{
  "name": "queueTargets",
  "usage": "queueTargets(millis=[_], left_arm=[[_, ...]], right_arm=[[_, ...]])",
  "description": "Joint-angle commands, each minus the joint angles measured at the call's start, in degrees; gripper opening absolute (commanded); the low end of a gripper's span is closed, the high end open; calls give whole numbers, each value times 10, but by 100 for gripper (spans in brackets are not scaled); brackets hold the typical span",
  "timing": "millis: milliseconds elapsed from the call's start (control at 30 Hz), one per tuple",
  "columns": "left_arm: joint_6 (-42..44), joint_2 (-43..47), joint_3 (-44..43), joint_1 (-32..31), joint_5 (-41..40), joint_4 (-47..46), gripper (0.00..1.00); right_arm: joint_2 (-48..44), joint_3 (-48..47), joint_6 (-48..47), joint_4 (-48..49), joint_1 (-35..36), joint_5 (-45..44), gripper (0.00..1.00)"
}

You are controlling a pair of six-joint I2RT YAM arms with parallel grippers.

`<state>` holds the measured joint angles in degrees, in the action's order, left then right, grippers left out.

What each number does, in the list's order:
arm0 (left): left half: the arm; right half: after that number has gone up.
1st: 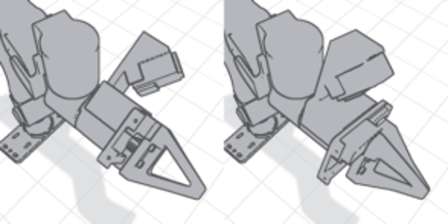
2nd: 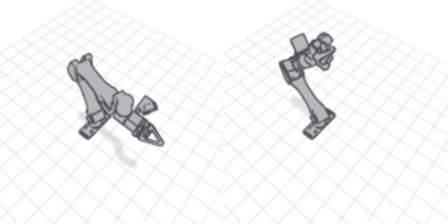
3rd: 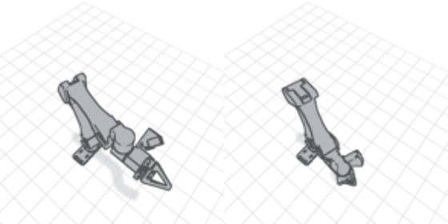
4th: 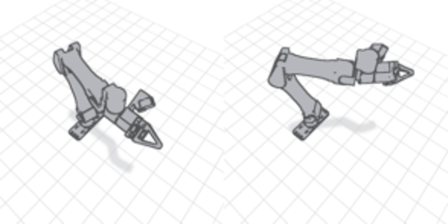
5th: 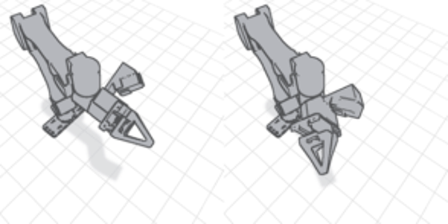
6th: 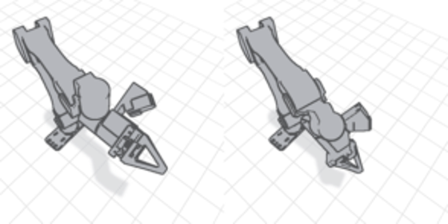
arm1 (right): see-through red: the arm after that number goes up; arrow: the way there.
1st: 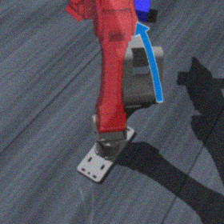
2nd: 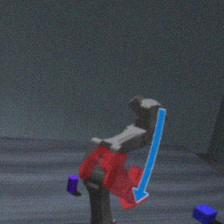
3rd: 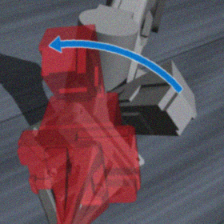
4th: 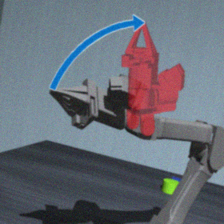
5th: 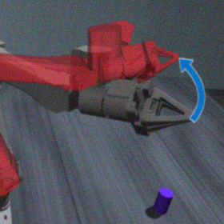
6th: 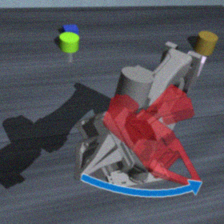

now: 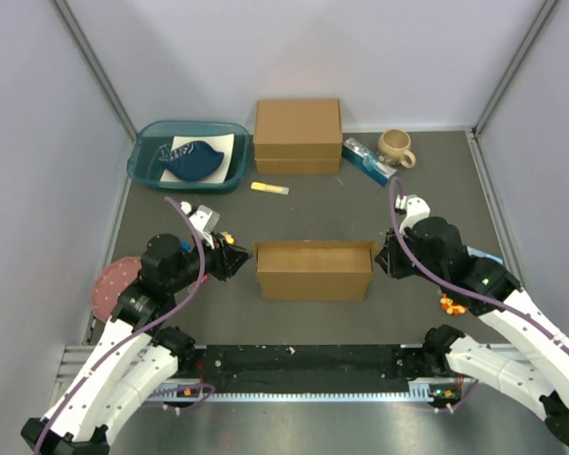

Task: Fold the paper box

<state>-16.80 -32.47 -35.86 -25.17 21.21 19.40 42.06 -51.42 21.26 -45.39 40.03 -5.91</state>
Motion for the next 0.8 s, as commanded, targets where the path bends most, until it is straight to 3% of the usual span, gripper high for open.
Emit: queueTargets(millis=[0, 300, 767], left_arm=[[-3, -3, 8, -1, 13, -46, 27], [-18, 1, 19, -2, 21, -65, 6], [-29, 11, 35, -2, 17, -74, 0]], right_arm=[[-2, -18, 12, 24, 6, 7, 17], [-2, -27, 62, 33, 7, 32, 6], [-2, -6, 121, 61, 8, 26, 0]])
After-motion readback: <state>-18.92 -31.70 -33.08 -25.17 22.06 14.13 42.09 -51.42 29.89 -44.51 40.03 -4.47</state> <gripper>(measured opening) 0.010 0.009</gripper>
